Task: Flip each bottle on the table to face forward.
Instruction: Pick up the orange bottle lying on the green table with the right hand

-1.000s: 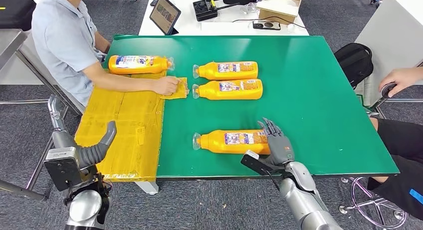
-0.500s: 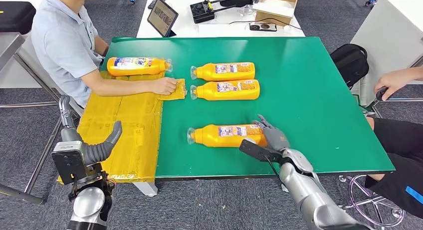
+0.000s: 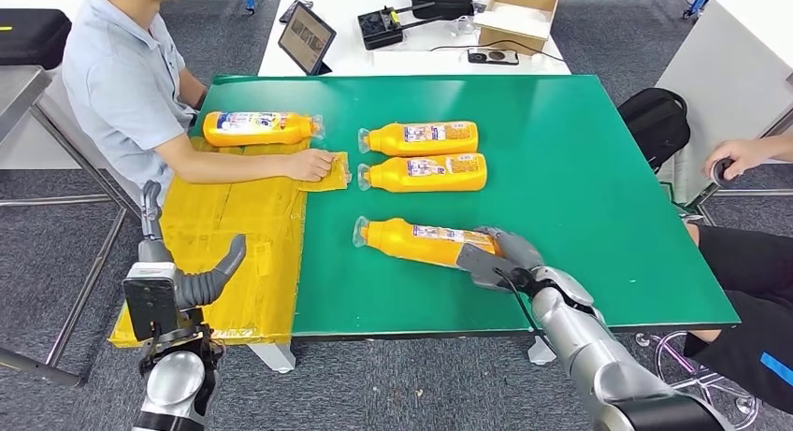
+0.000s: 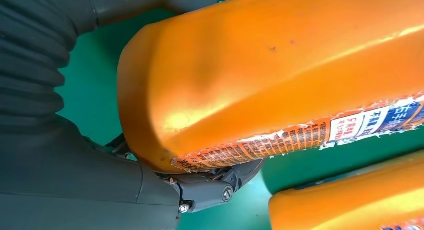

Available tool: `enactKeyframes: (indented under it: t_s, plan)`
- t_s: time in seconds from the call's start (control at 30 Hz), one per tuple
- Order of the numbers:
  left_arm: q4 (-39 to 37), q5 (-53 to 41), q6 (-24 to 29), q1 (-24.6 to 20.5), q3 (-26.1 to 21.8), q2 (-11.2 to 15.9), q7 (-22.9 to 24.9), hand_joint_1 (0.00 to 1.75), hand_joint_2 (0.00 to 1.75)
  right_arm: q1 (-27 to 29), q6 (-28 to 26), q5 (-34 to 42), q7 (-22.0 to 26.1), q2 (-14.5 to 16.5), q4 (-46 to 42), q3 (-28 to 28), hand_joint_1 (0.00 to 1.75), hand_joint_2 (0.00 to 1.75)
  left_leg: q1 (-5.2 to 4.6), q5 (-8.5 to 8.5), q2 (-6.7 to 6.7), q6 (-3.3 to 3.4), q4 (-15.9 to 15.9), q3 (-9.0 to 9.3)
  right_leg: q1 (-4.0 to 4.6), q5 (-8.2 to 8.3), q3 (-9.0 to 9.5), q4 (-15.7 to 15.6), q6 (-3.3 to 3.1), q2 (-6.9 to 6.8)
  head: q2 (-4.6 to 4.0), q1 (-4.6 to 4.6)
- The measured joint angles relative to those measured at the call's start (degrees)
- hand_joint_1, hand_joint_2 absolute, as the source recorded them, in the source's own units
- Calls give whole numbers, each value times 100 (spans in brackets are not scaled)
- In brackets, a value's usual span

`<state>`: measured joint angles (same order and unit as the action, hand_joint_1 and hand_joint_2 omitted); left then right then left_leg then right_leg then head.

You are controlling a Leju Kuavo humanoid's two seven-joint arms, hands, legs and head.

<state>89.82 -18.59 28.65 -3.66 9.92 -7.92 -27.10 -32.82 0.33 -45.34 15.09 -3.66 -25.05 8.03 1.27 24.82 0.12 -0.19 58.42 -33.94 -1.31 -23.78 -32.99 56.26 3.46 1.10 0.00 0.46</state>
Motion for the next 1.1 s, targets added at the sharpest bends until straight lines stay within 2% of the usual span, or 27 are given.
enactKeyframes:
  t_s: [0.07, 0.2, 0.33, 0.57, 0.83, 0.9, 1.0, 1.1]
  plan:
    - [-8, 11, -28, -1, 11, 8, -18, 0, 175, 116, -116, 295, 409, 19, -6, -64, 175, 175, 0, -1, 0, 1, 0, -12, 0, 1, 20, 1, 0, 0, 0, -1]
    - [2, 304, -160, 18, 57, -4, -167, 0, 175, 464, -687, 911, 1290, 173, -171, -244, 175, 175, 1, -4, -3, 0, 0, -36, 1, 2, 13, 3, 0, -3, 0, -1]
    - [19, 949, -321, 134, 115, -133, -366, 0, 175, 904, -1080, 1430, 1864, 410, -615, -426, 175, 175, 1, -5, -4, 1, 0, -76, 1, 2, -21, 5, 0, -4, 0, -2]
    - [17, 1835, -641, 537, 179, -389, -508, 0, 175, 1469, -1329, 2032, 2172, 751, -1484, -645, 175, 175, -1, -10, -28, 7, 1, -133, -3, 1, -69, 5, 1, -19, 0, -2]
    - [17, 2409, -951, 1011, 237, -524, -568, 0, 175, 2033, -1287, 2774, 2241, 1004, -2570, -729, 175, 175, -1, -9, -30, 7, 1, -160, -3, -4, -98, 4, 5, -20, 0, -2]
    - [17, 2568, -1357, 1115, 337, -512, -488, 0, 175, 2175, -1242, 2938, 2259, 1069, -2873, -722, 175, 175, -1, -9, -31, 7, 1, -165, -3, -8, -99, 4, 11, -22, 0, -2]
    - [18, 2886, -2241, 1264, 566, -455, -324, 0, 175, 2327, -1135, 3188, 2285, 1170, -3266, -671, 175, 175, -1, -9, -32, 7, 1, -167, -3, -10, -99, 4, 13, -23, 0, -1]
    - [19, 2930, -2607, 1329, 782, -396, -227, 0, 175, 2382, -986, 3159, 2272, 1244, -3489, -506, 174, 175, -1, -9, -32, 7, 1, -167, -3, -10, -99, 4, 13, -24, 0, -2]
